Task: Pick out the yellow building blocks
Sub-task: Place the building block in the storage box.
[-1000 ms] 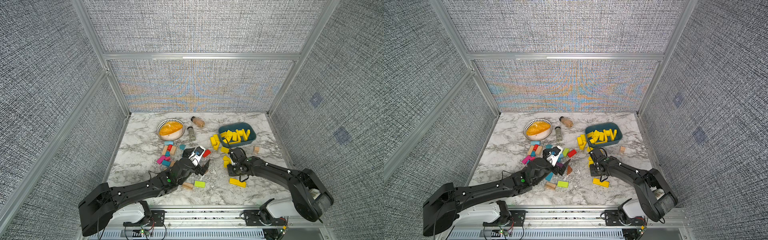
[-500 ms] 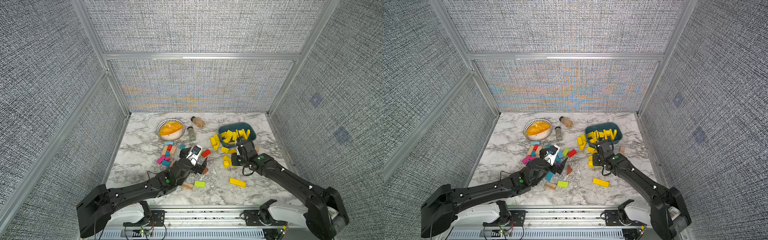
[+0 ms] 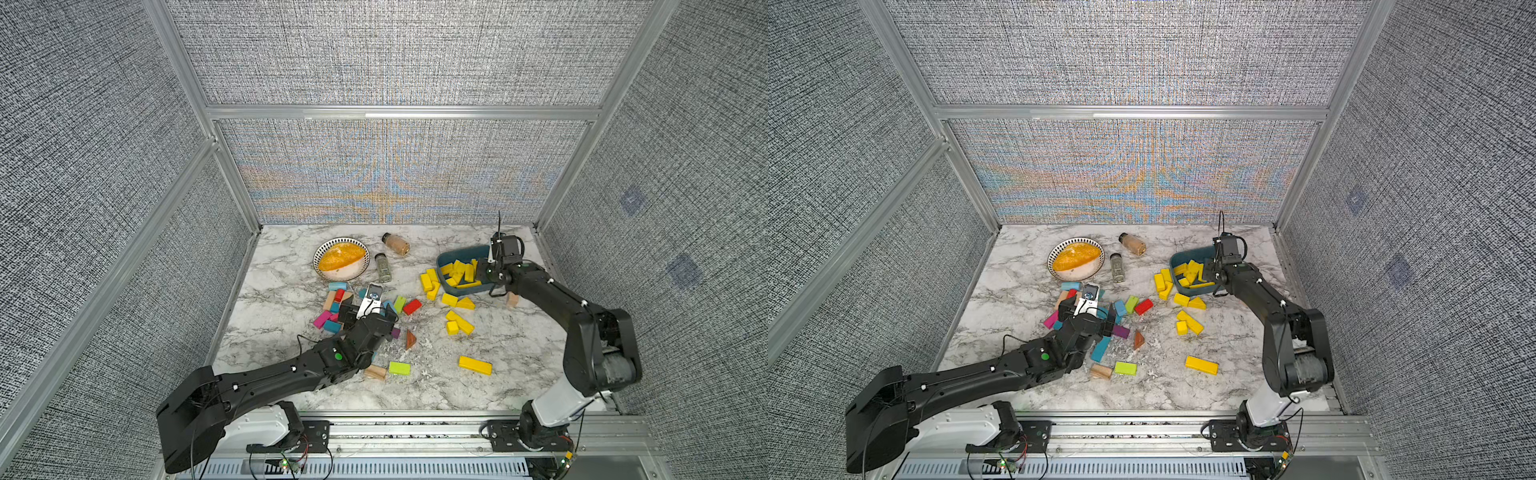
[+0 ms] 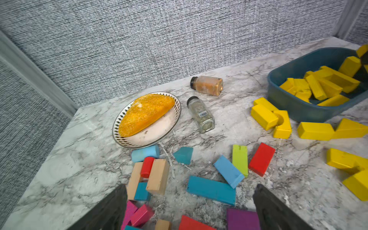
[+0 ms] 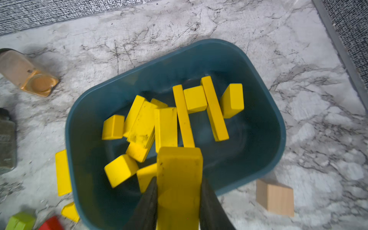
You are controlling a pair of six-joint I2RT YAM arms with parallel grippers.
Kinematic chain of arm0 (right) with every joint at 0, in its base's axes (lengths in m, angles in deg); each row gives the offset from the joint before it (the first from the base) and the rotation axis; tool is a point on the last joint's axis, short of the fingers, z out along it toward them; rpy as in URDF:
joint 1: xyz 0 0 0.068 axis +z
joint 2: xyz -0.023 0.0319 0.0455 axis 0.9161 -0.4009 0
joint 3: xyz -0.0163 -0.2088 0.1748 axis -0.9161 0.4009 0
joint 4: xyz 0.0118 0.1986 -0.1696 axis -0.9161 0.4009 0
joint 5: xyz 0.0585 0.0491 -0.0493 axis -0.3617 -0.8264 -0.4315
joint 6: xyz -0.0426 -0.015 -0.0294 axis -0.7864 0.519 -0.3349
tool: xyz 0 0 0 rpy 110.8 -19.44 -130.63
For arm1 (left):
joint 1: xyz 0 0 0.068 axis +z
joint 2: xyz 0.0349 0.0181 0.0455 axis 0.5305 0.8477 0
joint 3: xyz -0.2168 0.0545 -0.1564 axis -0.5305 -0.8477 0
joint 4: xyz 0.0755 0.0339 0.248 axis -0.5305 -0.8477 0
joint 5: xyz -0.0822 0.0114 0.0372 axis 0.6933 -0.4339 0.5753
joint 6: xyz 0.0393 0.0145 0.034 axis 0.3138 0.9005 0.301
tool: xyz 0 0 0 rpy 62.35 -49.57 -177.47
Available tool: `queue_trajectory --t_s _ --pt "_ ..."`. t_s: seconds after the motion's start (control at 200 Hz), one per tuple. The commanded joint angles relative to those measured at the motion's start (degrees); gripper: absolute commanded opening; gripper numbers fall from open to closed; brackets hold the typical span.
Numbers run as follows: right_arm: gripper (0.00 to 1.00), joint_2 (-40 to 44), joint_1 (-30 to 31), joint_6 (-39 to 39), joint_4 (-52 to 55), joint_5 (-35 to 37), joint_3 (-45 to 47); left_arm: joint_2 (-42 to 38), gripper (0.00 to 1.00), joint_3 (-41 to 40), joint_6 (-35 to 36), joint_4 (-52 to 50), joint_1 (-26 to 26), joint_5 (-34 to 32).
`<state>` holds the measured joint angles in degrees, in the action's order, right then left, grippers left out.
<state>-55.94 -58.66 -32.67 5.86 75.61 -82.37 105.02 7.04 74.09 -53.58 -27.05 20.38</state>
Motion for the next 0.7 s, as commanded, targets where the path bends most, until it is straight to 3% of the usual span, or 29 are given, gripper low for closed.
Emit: queue_trajectory --t_s 0.0,0.165,0.405,0.696 --pt "0.18 -4.29 -1.46 -2.14 -1.62 0.05 -3.4 0.4 1.0 0.31 -6.28 -2.5 0.7 -5.49" --pt "0.18 -11.79 -3.34 -2.51 -1.98 1.87 -8.22 0.91 1.0 -0.03 -8.94 -2.31 2.15 -2.54" --pt "0.2 -16.14 -3.73 -2.78 -3.19 1.05 -9.18 0.16 1.0 -0.18 -4.87 1.46 3.1 6.46" --pt "0.41 -14.85 -4.0 -2.96 -3.57 -0.65 -9.38 4.14 1.0 6.51 3.05 -0.97 3.1 14.68"
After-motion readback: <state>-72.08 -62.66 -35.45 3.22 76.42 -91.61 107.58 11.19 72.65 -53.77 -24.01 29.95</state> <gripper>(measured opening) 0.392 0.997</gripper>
